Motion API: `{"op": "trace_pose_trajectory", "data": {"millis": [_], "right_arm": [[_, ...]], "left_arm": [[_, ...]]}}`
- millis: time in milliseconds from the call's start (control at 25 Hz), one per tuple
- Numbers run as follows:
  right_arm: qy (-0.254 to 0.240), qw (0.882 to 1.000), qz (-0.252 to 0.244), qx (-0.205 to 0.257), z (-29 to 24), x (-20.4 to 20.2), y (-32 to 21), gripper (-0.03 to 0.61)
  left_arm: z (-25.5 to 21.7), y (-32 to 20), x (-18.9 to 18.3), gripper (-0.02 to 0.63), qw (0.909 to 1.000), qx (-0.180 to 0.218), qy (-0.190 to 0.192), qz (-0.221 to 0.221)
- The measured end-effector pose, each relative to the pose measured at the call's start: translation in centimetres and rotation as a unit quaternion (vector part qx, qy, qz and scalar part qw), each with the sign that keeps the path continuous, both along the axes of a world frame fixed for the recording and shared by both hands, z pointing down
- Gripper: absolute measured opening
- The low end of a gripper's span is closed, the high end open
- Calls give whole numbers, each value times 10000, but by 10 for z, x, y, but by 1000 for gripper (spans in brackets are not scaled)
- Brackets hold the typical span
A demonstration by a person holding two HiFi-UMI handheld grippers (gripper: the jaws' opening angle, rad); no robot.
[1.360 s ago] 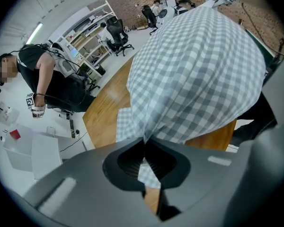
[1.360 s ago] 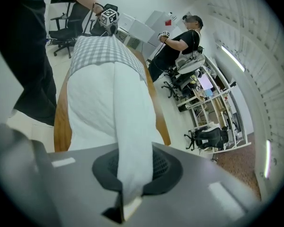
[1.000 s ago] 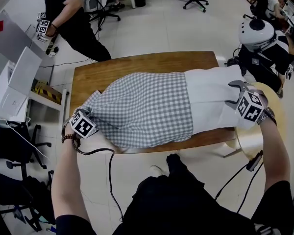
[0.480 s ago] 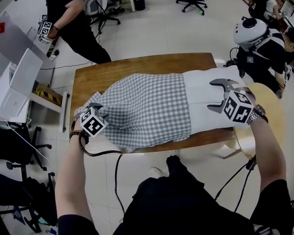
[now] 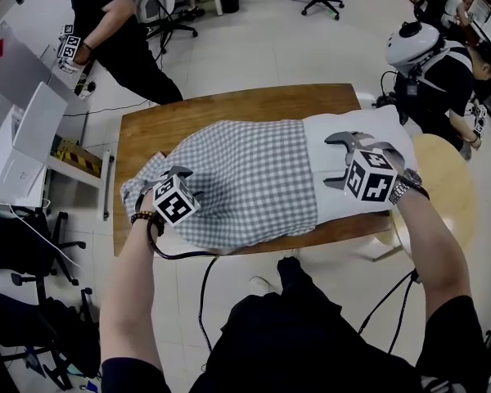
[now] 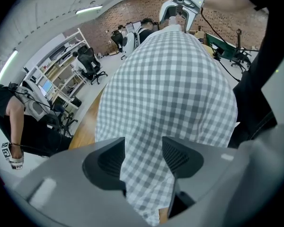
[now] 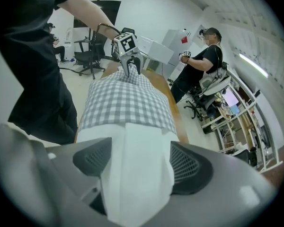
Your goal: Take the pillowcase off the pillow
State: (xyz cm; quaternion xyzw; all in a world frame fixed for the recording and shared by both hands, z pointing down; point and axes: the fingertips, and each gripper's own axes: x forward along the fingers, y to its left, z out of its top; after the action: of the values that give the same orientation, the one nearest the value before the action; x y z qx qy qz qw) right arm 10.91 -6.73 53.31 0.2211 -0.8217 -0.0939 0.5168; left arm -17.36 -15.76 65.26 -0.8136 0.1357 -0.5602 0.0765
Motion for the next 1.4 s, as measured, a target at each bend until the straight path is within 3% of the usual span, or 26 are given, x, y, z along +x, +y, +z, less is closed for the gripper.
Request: {"op": "trace_pose_trajectory", "data": {"millis": [280,880,1400], "right_arm": [[113,9994,-9,-331,23,0,-25,410],[168,9965,19,-822,67,-1,-76,413],[174,9970,30,-757,79,-11,-89,288]], "left_arm": [[28,-13,12,298,9990,-355,-215,176],[91,-51,1,313,9906,-1228,-599,101],[125,-54,-12,291,9850,-1548,-766,45]]}}
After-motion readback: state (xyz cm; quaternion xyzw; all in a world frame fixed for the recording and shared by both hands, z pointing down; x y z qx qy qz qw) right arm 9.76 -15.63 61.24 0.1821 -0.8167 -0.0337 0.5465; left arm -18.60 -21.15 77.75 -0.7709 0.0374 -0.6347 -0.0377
